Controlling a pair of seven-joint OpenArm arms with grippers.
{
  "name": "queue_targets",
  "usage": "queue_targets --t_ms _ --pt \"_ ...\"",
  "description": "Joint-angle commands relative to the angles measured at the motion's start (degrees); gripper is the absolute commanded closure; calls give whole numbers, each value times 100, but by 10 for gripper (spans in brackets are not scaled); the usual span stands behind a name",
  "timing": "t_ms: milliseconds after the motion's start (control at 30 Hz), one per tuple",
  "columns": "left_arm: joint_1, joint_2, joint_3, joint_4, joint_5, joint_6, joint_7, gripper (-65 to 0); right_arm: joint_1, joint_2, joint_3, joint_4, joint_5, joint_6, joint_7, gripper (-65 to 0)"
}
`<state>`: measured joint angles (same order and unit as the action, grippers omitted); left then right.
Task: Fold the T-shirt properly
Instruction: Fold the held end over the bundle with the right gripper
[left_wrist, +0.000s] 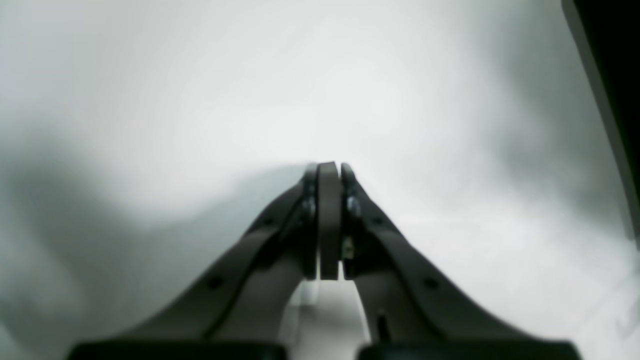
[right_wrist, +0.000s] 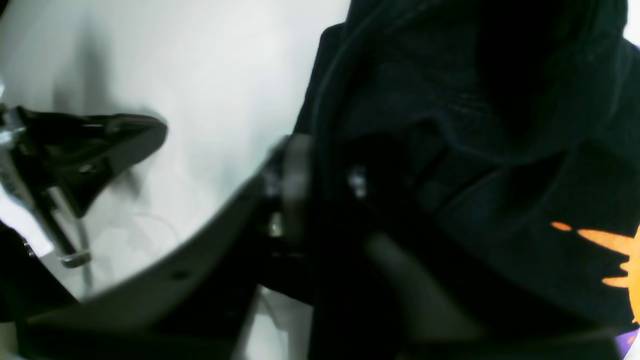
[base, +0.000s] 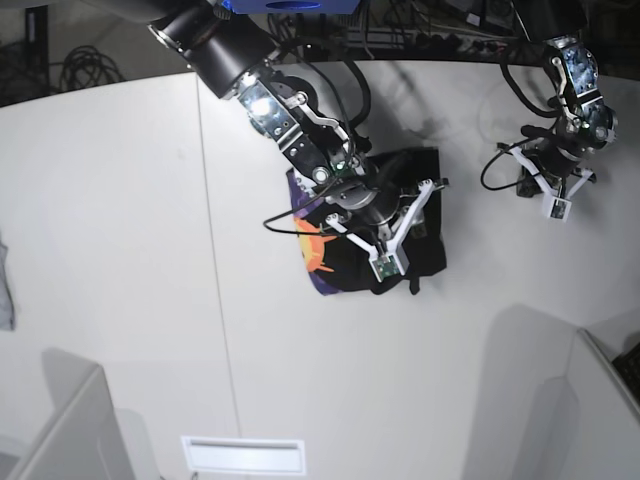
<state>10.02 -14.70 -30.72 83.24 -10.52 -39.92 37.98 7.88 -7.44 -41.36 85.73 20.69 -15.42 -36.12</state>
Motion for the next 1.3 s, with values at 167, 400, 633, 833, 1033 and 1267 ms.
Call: queue_targets --t_ms 167,400,633,833,1033,1267 --pt "22 -64 -502 58 107 -8 136 0 113 -87 0 82 10 43 135 -381" --pt "479 -82 -502 507 -218 -8 136 0 219 -104 -360 -244 19 43 328 -384" --pt "602 -91 -502 586 -657 -8 136 0 482 -104 -1081 -507 336 43 531 -384" --pt "611 -91 -510 559 -684 -8 136 0 887 -104 -1670 -472 995 43 513 -384" --pt "602 -91 -510 542 -693 -8 136 0 1142 -78 -2250 64 1171 43 478 -384" --pt "611 -91 -537 594 -693 -8 136 0 1045 353 -1591 1119 661 43 -173 -356"
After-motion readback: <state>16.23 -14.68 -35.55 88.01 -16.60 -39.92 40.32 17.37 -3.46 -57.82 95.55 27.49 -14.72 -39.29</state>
